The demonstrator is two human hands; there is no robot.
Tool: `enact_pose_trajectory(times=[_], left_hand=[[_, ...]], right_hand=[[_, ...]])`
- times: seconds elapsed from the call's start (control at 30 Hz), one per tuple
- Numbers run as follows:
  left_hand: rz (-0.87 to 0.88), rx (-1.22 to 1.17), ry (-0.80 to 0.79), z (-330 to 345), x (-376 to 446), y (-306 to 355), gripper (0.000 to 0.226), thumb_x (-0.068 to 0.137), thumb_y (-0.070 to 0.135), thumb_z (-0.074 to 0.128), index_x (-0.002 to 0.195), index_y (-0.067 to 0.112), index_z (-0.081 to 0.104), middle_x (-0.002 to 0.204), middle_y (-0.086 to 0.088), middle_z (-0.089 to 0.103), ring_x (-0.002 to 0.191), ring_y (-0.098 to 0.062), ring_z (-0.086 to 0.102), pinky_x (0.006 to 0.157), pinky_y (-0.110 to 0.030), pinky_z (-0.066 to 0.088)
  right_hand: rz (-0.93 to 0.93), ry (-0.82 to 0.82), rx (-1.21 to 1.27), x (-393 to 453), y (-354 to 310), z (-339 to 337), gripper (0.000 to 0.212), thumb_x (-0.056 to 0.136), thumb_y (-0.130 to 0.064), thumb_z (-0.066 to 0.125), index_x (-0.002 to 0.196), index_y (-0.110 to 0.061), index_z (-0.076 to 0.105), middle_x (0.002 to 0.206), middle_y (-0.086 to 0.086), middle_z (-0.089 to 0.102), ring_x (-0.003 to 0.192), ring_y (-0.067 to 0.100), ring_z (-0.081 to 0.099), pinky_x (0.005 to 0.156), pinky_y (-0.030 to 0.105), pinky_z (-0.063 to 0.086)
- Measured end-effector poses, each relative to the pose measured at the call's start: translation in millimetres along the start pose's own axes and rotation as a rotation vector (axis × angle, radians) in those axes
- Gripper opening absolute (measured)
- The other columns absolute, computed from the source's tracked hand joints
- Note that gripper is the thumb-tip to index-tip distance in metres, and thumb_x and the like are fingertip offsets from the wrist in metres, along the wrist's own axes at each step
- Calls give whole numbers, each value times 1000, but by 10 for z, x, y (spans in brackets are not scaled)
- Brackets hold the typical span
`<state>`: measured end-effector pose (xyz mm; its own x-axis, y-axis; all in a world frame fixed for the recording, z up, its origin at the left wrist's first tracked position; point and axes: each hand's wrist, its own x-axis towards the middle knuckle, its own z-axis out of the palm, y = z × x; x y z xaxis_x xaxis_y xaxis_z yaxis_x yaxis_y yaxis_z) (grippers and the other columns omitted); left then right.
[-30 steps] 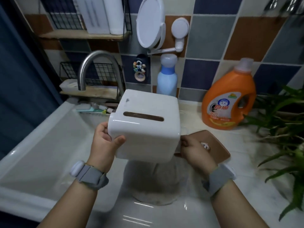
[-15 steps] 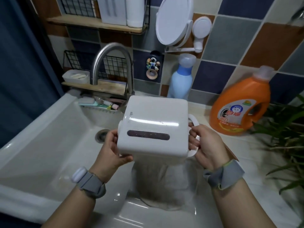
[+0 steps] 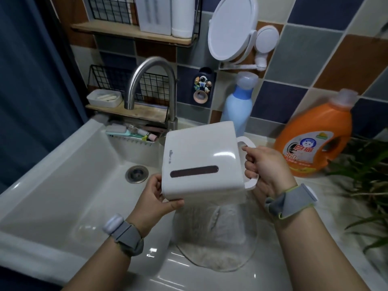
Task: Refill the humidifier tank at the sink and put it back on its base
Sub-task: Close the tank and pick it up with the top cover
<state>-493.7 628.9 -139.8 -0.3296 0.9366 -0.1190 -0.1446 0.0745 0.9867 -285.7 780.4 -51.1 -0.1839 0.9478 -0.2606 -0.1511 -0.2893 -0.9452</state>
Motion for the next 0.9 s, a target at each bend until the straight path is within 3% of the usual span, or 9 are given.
enact_pose_trajectory(times=[0.07,0.13,0.23,0.3,0.4,0.5,0.7,0.83,0.9], left_hand=[[-39,59,-26,38,-16,-75,75,65,-8,82,116,35,46,117,6,60,109,-10,60,84,-28,57],[-72,92,-51,61,-4,-163,79,67,-7,80,122,36,45,120,8,61,109,-8,59,83,-27,56],[-123,73,-152,119,2,-314,76,68,-7,78,129,26,48,123,6,64,113,-8,62,91,-29,53],[-131,96,-158,145,-19,-432,65,71,-13,74,123,19,53,120,2,66,112,-13,64,93,-29,53],[-80,206,-21,110,-33,-527,45,77,-12,69,110,18,60,106,-5,69,101,-22,66,91,-31,54],[-55,133,175,-5,33,-443,36,85,-11,61,106,19,60,101,-8,65,98,-25,61,93,-36,51],[163,103,261,32,181,139,25,93,-1,54,99,21,62,97,-5,65,95,-21,61,94,-39,51],[362,272,130,320,179,524,15,94,8,57,107,12,62,102,-3,66,97,-11,62,86,-24,50],[405,301,35,460,184,640,19,92,12,60,110,7,61,105,-3,66,99,-8,63,88,-22,49]], right_hand=[[-68,-30,-109,-47,-138,62,19,92,-8,55,74,-9,49,56,5,35,38,10,30,33,19,24],[-194,-65,-267,-87,-294,186,17,89,-11,57,74,-3,52,57,9,37,43,15,33,38,22,28],[-386,-84,-538,-180,-465,398,35,78,-23,61,78,11,57,62,14,43,54,20,37,51,32,32],[-480,-112,-682,-281,-510,461,30,75,-26,64,79,3,67,62,13,53,56,21,44,53,34,35],[-601,-79,-907,-428,-515,431,18,79,-24,68,84,-8,74,76,10,71,71,21,63,65,34,49],[-687,-81,-1042,-467,-502,358,15,77,-26,71,83,-13,75,77,4,72,75,18,64,68,32,50],[-732,-207,-1220,-340,-340,266,30,74,-40,69,81,-10,73,74,8,72,71,23,65,66,40,53],[-717,-296,-1241,-299,-215,234,35,71,-44,66,79,-11,71,73,7,70,69,23,63,64,41,54],[-724,-313,-1238,-286,-210,229,31,71,-41,67,81,-12,73,75,6,70,70,22,63,65,41,54]])
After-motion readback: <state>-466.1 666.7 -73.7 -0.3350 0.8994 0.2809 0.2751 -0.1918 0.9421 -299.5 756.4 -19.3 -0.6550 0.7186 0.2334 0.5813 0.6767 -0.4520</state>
